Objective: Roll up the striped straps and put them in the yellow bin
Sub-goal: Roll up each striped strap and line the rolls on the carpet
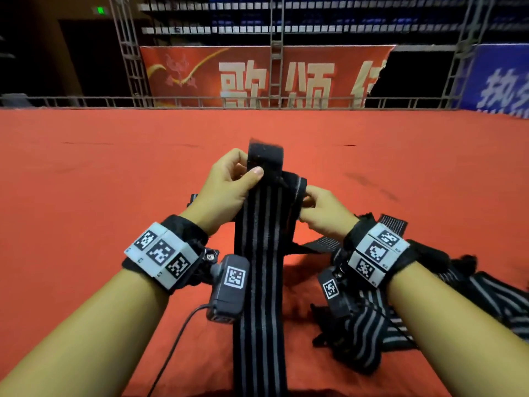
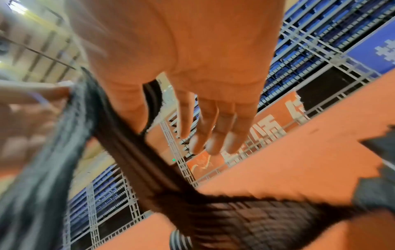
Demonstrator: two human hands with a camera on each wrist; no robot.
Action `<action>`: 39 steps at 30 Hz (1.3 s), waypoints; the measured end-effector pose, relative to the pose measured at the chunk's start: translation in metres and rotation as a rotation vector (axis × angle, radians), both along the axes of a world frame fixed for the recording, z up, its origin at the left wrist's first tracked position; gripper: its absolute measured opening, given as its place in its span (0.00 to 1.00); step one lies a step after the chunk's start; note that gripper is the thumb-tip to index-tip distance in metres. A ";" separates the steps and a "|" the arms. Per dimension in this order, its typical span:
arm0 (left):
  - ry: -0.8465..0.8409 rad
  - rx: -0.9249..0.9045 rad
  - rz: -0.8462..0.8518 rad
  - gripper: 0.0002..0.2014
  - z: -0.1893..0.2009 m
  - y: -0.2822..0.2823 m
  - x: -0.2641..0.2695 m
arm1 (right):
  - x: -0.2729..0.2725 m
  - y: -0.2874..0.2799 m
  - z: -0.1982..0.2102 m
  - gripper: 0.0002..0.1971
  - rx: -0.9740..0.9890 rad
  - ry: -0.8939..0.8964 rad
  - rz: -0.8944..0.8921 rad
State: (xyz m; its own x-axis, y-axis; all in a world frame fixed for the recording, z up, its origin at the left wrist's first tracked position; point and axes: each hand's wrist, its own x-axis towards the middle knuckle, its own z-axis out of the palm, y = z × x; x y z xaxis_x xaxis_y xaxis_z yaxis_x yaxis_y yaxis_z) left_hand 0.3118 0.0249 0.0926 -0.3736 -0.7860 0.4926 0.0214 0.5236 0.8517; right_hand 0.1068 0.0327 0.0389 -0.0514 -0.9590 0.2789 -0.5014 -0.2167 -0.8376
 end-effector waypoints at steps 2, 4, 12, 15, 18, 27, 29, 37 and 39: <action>0.018 -0.010 0.000 0.07 0.011 0.004 -0.004 | -0.004 0.004 -0.022 0.16 0.211 0.003 0.019; 0.031 -0.010 -0.015 0.07 0.020 0.006 -0.005 | -0.005 0.008 -0.042 0.18 0.287 0.145 -0.022; 0.045 -0.050 -0.022 0.05 0.038 0.004 0.005 | 0.013 0.019 -0.064 0.22 0.293 0.031 0.088; 0.054 -0.057 0.012 0.06 0.037 0.003 0.010 | 0.014 0.030 -0.048 0.26 0.197 -0.176 0.183; 0.059 -0.057 0.029 0.08 0.035 0.002 0.012 | 0.021 0.036 -0.036 0.11 0.125 0.221 0.239; 0.103 -0.070 0.086 0.09 0.036 0.002 0.025 | -0.004 0.029 -0.034 0.06 0.217 0.774 -0.038; 0.124 -0.071 0.080 0.11 0.037 0.002 0.028 | -0.016 0.031 -0.041 0.08 0.342 0.858 -0.149; 0.091 -0.051 0.001 0.10 0.035 0.006 0.030 | -0.015 0.034 -0.038 0.25 0.389 0.581 -0.134; 0.095 -0.026 -0.024 0.09 0.033 0.007 0.029 | 0.009 0.036 -0.033 0.22 0.340 0.266 0.069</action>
